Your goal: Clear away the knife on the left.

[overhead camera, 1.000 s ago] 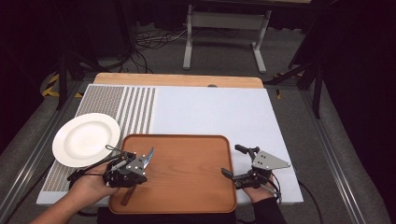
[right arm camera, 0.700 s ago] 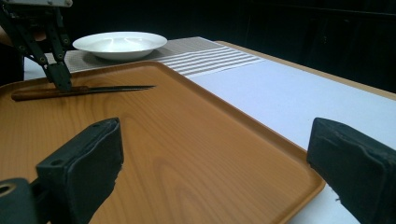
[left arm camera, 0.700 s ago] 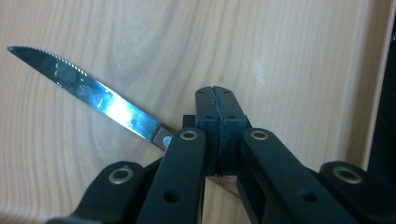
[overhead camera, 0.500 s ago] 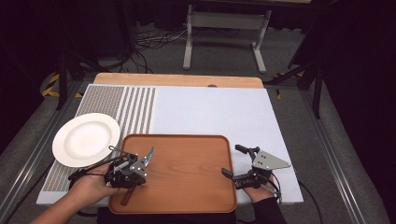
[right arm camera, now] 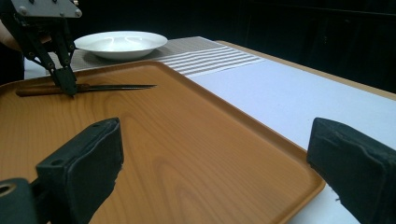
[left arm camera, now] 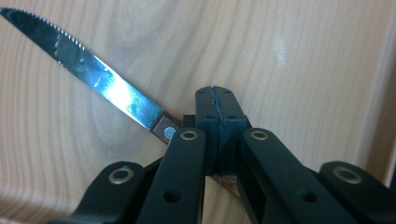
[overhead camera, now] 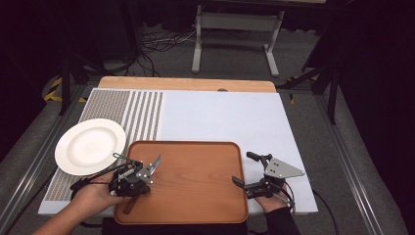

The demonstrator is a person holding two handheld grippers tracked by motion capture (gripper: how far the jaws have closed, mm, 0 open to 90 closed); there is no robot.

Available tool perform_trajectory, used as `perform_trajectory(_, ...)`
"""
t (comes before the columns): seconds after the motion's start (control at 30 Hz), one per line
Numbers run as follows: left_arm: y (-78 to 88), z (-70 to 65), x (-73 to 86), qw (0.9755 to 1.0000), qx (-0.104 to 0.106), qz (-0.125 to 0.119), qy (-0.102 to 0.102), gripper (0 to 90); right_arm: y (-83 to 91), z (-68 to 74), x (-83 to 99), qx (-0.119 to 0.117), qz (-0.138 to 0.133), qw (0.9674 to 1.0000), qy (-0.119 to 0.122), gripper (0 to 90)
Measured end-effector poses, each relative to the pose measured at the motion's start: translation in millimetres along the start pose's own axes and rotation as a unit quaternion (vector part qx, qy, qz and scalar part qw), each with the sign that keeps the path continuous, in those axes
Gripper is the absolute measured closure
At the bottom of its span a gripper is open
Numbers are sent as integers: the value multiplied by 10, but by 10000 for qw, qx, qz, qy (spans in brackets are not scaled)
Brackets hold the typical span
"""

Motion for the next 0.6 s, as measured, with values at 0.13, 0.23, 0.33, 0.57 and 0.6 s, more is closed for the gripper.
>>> perform_trajectory(0.13,5,14,20,10000,-25,9,53,900,0,0,0,0,-1,10000,2,45)
perform_trajectory(0.23,12,26,36,9999,-52,3,109,900,-1,0,1,1,3,10000,-1,45)
perform_trajectory(0.33,20,52,60,9998,-61,9,168,900,-2,2,1,2,5,10000,0,45)
perform_trajectory(0.57,39,103,110,9994,-115,2,324,900,-4,2,2,0,6,10000,-3,45)
perform_trajectory(0.6,42,107,116,9993,-135,5,347,900,-4,2,2,1,6,10000,-5,45)
Point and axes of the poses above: each handheld gripper's, and its own axes: y roughly backward along the jaws, x roughly out of its underside, z roughly to its left, the point moved 7 cm from there along -y, roughly forward along the jaws, and after that the axes turned 5 degrees about -z, right-handed, at the moved point
